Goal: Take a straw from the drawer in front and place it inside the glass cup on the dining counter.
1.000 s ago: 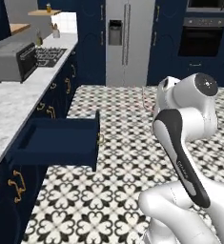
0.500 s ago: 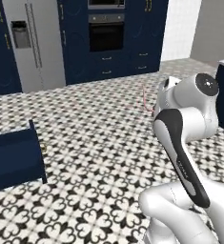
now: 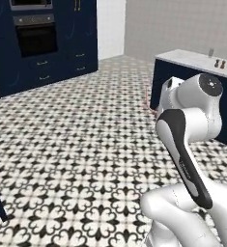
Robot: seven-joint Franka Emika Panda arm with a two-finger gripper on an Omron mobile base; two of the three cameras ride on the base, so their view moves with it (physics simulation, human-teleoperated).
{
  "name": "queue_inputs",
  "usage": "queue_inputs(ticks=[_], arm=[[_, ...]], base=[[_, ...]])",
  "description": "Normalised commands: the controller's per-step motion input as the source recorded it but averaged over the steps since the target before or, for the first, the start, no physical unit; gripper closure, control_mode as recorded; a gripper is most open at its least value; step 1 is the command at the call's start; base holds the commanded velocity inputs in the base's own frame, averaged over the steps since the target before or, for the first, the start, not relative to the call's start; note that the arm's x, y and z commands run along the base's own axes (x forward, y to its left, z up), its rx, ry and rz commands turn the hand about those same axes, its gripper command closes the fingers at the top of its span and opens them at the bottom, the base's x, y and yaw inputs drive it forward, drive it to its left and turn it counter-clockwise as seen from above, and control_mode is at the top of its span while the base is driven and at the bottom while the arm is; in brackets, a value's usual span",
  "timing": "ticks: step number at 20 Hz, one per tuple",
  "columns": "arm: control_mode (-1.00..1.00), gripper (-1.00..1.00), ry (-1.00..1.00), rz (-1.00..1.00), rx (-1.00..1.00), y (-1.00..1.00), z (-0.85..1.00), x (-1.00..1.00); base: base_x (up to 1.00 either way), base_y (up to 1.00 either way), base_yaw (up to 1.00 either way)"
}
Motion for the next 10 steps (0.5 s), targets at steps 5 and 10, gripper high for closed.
queue_inputs(ticks=[5,10], arm=[[1.00,1.00,0.00,0.00,0.00,0.00,0.00,0.00],[1.00,1.00,0.00,0.00,0.00,0.00,0.00,0.00]], base=[[0.32,-0.09,-0.44],[1.00,0.00,-0.01]])
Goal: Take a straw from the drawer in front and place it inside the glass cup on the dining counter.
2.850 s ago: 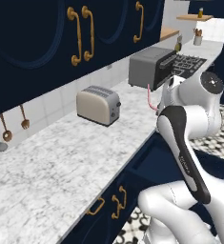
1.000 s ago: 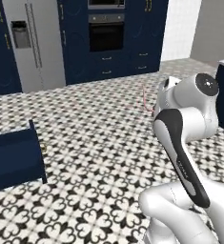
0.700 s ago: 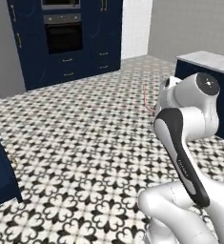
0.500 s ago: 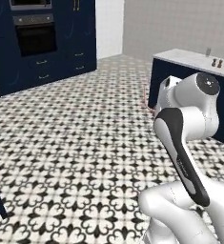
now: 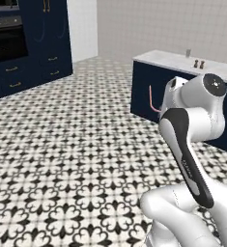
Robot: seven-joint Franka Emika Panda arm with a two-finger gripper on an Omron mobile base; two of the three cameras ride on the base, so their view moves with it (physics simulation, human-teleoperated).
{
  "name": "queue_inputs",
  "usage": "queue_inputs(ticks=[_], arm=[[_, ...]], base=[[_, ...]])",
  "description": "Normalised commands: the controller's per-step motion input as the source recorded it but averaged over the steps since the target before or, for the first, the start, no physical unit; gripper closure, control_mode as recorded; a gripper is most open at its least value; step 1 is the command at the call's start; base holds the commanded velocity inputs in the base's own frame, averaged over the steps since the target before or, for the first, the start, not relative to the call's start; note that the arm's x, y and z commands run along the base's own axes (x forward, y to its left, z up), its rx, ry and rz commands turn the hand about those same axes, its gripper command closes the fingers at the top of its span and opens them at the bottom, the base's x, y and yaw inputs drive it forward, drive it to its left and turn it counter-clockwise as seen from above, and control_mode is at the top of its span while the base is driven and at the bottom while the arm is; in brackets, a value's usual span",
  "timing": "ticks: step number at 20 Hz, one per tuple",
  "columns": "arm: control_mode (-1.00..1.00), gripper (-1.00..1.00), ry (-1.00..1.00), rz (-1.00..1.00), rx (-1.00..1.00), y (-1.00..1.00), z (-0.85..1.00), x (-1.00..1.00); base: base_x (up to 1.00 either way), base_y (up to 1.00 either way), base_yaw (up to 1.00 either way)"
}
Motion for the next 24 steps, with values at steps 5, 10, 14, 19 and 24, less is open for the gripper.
queue_inputs(ticks=[5,10,14,19,24], arm=[[1.00,1.00,0.00,0.00,0.00,0.00,0.00,0.00],[1.00,1.00,0.00,0.00,0.00,0.00,0.00,0.00],[1.00,1.00,0.00,0.00,0.00,0.00,0.00,0.00],[1.00,1.00,0.00,0.00,0.00,0.00,0.00,0.00],[1.00,1.00,0.00,0.00,0.00,0.00,0.00,0.00]], base=[[1.00,0.17,0.00],[1.00,0.25,0.00],[1.00,0.34,0.00],[1.00,0.38,0.00],[1.00,0.33,0.00]])
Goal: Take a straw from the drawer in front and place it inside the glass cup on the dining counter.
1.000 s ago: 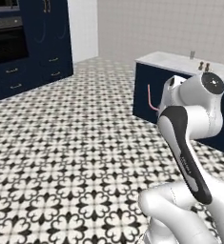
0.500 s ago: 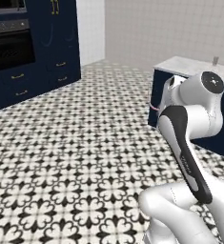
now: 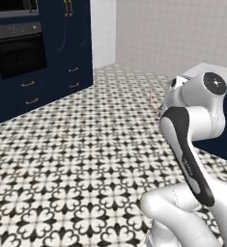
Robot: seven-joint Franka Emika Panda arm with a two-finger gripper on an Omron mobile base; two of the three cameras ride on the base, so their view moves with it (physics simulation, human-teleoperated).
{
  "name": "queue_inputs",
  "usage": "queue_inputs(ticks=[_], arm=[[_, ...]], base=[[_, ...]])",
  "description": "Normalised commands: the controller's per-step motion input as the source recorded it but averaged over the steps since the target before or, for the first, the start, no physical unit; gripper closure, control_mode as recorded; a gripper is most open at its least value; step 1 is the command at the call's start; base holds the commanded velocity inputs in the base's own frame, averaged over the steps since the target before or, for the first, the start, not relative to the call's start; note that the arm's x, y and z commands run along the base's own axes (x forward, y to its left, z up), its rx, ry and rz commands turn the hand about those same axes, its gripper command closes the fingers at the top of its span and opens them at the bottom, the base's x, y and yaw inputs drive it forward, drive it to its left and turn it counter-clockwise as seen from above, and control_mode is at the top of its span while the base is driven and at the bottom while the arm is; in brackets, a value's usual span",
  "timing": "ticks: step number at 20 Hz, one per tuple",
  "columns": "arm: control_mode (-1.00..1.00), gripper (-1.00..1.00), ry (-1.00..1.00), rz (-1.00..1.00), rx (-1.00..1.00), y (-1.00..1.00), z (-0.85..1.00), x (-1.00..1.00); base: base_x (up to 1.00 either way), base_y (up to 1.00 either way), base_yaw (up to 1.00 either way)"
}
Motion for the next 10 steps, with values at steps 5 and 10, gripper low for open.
queue_inputs(ticks=[5,10], arm=[[1.00,1.00,0.00,0.00,0.00,0.00,0.00,0.00],[1.00,1.00,0.00,0.00,0.00,0.00,0.00,0.00]], base=[[1.00,0.24,-0.09],[1.00,0.32,-0.23]])
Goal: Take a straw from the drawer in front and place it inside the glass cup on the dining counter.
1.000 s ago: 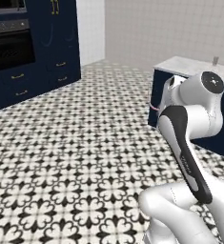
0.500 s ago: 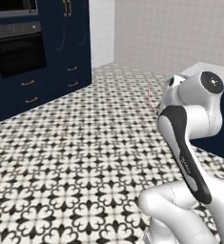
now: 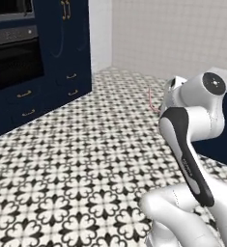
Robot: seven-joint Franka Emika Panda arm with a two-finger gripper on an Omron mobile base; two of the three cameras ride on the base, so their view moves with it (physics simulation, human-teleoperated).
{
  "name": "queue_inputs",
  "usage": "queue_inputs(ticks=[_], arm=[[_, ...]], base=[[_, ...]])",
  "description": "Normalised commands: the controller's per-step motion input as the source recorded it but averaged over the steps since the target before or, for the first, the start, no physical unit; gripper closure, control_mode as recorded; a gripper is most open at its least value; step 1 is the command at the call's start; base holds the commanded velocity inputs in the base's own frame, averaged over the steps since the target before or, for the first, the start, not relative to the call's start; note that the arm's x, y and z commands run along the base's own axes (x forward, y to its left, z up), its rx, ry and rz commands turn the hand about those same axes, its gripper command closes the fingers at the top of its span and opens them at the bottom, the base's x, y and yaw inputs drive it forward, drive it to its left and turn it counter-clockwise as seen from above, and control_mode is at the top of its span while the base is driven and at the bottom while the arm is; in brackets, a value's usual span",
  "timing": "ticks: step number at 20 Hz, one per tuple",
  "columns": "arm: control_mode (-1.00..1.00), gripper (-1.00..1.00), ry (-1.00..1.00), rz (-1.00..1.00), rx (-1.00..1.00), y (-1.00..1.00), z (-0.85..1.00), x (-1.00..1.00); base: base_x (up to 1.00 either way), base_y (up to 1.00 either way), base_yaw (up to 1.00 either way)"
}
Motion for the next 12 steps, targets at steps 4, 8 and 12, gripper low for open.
queue_inputs(ticks=[4,8,12], arm=[[1.00,1.00,0.00,0.00,0.00,0.00,0.00,0.00],[1.00,1.00,0.00,0.00,0.00,0.00,0.00,0.00],[1.00,1.00,0.00,0.00,0.00,0.00,0.00,0.00]], base=[[1.00,0.30,-0.30],[1.00,0.25,-0.44],[1.00,0.36,-0.52]])
